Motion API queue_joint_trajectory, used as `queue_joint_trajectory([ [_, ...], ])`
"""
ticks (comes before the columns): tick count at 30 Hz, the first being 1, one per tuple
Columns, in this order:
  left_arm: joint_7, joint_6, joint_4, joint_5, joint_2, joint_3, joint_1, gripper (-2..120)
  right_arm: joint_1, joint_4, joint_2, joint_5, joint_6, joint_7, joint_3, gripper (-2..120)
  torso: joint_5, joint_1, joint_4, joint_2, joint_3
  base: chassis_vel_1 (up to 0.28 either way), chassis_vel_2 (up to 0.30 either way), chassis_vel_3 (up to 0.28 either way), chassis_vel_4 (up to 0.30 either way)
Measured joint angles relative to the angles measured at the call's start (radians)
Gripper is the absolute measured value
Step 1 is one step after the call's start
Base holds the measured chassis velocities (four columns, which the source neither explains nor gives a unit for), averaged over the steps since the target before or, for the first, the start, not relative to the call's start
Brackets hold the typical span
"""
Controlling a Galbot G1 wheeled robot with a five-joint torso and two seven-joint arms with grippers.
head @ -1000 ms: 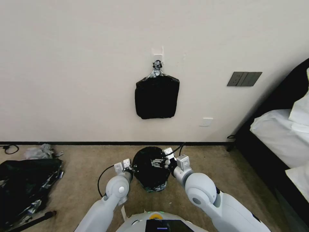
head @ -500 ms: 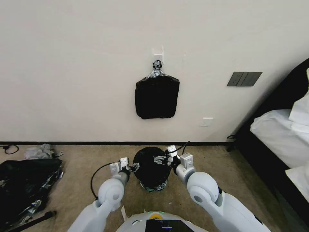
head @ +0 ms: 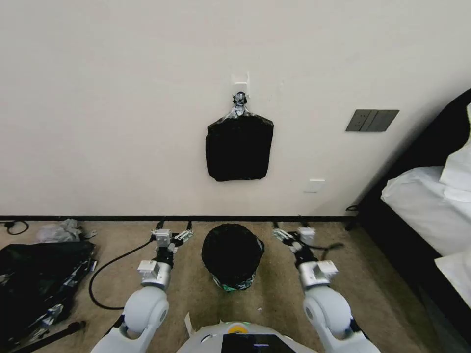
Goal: Place a trash bag onto the trash bin.
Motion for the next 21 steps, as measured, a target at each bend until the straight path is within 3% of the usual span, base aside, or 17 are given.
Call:
queue_joint_trajectory([
  [1, 0.0, 0.0, 0.0, 0.0, 0.0, 0.0, 0.0, 100, 0.0, 0.0, 0.0, 0.0, 0.0, 0.0, 0.0, 100, 0.0, 0.0, 0.0, 0.0, 0.0, 0.0, 0.0, 0.0, 0.0],
  [4, 0.026, -0.056, 0.022, 0.094, -0.041, -0.034, 0.042, 100, -0.064, -0.019, 0.058, -0.104, 0.174, -0.022, 0.038, 100, 0.0001, 0.0, 0.0004, 0.0, 0.0, 0.0, 0.0, 0.0, 0.0],
  [8, 0.043, -0.108, 0.025, 0.154, -0.08, -0.046, 0.089, 100, -0.122, -0.018, 0.102, -0.158, 0.24, -0.025, 0.031, 100, 0.0, 0.0, 0.0001, 0.0, 0.0, 0.0, 0.0, 0.0, 0.0],
  [13, 0.046, -0.166, 0.025, 0.212, -0.115, -0.04, 0.129, 100, -0.143, -0.015, 0.126, -0.204, 0.258, -0.025, 0.001, 100, 0.0001, 0.0, 0.0004, 0.0, 0.0, 0.0, 0.0, 0.0, 0.0],
  [21, 0.042, -0.186, 0.029, 0.245, -0.122, -0.032, 0.131, 100, -0.137, -0.012, 0.135, -0.216, 0.251, -0.02, -0.02, 100, 0.0001, 0.0, 0.0002, 0.0, 0.0, 0.0, 0.0, 0.0, 0.0],
])
